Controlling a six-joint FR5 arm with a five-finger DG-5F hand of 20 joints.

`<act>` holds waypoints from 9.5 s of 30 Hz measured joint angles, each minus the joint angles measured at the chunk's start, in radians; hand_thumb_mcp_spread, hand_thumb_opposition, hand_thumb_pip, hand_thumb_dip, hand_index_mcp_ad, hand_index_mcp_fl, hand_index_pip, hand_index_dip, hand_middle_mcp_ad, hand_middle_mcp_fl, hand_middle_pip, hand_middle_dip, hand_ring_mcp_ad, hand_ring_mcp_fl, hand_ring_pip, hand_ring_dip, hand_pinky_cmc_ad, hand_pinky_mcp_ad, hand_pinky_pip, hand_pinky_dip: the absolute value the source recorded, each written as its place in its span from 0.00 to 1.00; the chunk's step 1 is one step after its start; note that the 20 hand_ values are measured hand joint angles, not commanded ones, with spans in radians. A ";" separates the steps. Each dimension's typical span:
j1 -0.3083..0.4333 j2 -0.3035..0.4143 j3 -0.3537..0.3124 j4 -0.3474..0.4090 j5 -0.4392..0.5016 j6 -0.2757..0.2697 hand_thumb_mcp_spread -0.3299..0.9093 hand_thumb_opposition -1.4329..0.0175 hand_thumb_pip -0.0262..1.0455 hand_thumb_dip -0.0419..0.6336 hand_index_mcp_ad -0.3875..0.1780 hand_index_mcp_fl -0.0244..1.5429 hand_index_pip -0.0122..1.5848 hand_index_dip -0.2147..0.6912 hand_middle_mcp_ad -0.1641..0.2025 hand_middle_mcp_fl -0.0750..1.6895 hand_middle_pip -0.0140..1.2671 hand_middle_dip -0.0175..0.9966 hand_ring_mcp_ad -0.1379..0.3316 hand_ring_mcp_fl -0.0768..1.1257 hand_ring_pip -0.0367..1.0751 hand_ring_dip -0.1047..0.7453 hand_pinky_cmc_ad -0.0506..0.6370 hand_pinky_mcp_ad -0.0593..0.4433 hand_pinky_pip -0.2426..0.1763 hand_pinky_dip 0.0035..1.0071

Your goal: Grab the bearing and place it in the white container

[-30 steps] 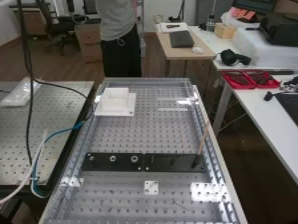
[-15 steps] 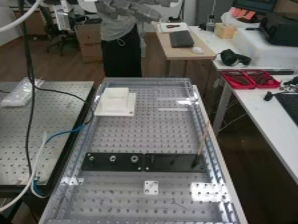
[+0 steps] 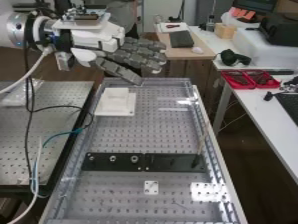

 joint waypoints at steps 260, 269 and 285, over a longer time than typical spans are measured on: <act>0.392 -0.104 -0.208 0.383 0.344 -0.071 0.63 0.31 0.56 0.46 0.55 0.35 0.90 0.55 0.65 0.14 0.11 0.17 0.57 0.06 0.12 0.19 0.60 0.70 0.52 0.18; 0.491 -0.124 -0.230 0.357 0.515 0.039 0.64 0.30 0.56 0.46 0.56 0.37 0.89 0.55 0.64 0.14 0.11 0.17 0.57 0.06 0.12 0.19 0.61 0.70 0.52 0.18; 0.574 -0.189 -0.253 0.323 0.686 0.233 0.64 0.30 0.57 0.46 0.56 0.38 0.88 0.55 0.63 0.14 0.11 0.17 0.57 0.06 0.12 0.19 0.58 0.70 0.52 0.17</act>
